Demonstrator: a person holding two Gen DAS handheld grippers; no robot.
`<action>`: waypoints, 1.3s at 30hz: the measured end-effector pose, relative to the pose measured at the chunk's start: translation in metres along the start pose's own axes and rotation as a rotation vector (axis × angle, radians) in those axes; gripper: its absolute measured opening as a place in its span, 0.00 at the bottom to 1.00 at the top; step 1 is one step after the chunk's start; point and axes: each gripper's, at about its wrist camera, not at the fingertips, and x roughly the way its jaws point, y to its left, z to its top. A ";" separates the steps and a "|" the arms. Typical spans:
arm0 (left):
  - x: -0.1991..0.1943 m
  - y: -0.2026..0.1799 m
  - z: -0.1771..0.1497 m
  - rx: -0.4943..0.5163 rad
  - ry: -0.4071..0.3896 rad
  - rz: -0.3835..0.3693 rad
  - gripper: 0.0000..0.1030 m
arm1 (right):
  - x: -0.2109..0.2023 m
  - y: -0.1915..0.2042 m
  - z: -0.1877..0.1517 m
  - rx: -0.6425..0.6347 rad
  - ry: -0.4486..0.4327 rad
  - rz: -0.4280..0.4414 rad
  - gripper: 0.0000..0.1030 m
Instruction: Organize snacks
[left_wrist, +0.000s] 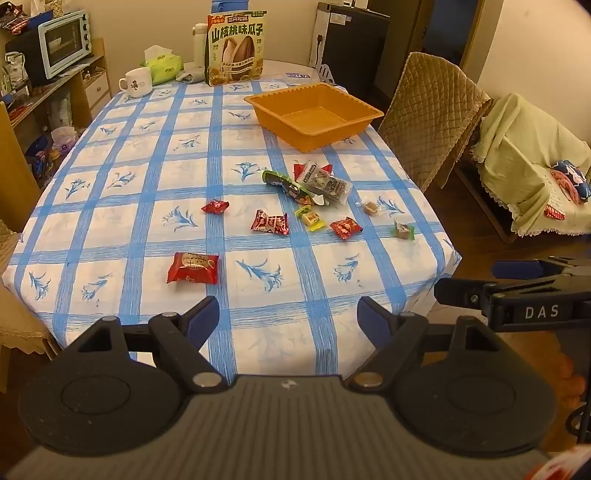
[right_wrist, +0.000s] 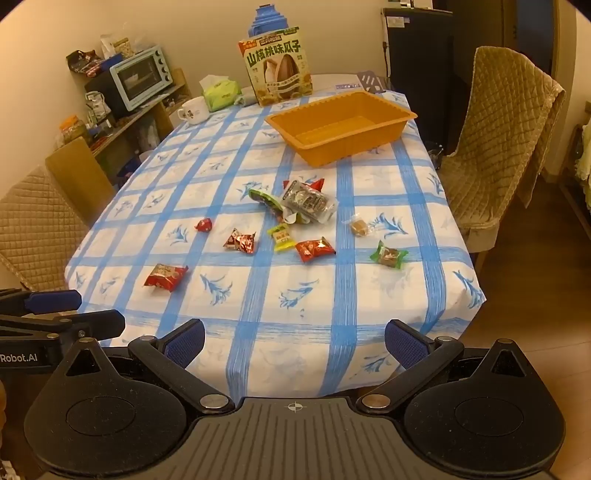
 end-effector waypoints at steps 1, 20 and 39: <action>0.000 0.000 0.000 0.000 0.002 0.001 0.78 | 0.000 0.000 0.000 0.000 0.000 0.000 1.00; -0.007 0.014 -0.003 -0.030 -0.008 0.011 0.78 | 0.004 0.013 0.001 -0.021 -0.004 0.008 1.00; -0.010 0.018 -0.004 -0.033 -0.012 0.009 0.78 | 0.005 0.020 0.003 -0.029 -0.005 0.008 1.00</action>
